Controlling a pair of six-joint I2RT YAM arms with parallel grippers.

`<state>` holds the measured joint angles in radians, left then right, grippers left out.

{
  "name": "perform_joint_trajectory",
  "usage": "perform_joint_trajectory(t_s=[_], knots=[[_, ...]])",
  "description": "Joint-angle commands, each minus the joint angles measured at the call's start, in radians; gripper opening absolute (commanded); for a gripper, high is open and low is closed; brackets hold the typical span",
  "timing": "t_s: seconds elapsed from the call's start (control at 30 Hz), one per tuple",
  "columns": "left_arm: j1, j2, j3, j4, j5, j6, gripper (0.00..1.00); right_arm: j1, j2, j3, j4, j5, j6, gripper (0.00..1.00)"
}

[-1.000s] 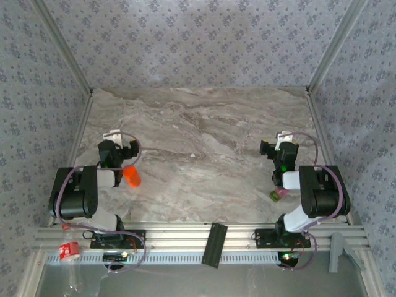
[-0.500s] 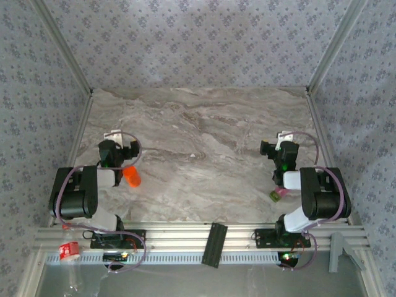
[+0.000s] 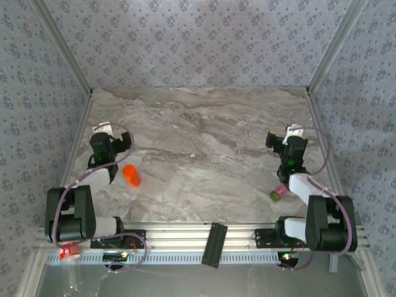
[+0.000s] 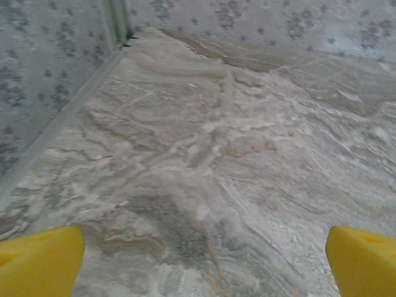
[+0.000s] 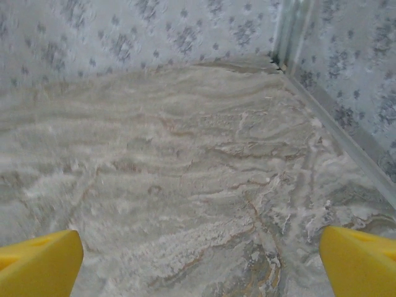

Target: Sort the pills into containers

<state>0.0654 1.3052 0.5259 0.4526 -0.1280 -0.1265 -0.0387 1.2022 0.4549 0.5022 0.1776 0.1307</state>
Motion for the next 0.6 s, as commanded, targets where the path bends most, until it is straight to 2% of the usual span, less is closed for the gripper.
perform_joint_trajectory(t_s=[0.0, 0.07, 0.13, 0.2, 0.4, 0.57], knots=[[0.006, -0.058, 0.115, -0.236, -0.061, -0.068, 1.00, -0.034, -0.080, 0.146, -0.356, 0.082, 0.338, 1.00], [0.005, -0.089, 0.172, -0.340, -0.048, -0.089, 0.99, -0.083, -0.109, 0.228, -0.530, 0.016, 0.445, 1.00], [0.004, -0.134, 0.217, -0.419, -0.022, -0.118, 0.99, -0.115, -0.127, 0.294, -0.667, -0.082, 0.455, 1.00], [-0.002, -0.179, 0.246, -0.471, 0.004, -0.163, 0.99, -0.122, -0.139, 0.361, -0.816, -0.126, 0.470, 1.00], [-0.038, -0.244, 0.351, -0.619, 0.138, -0.280, 0.99, -0.119, -0.173, 0.450, -1.128, -0.209, 0.536, 1.00], [-0.137, -0.251, 0.432, -0.696, 0.175, -0.311, 0.99, -0.098, -0.220, 0.424, -1.303, -0.191, 0.578, 1.00]])
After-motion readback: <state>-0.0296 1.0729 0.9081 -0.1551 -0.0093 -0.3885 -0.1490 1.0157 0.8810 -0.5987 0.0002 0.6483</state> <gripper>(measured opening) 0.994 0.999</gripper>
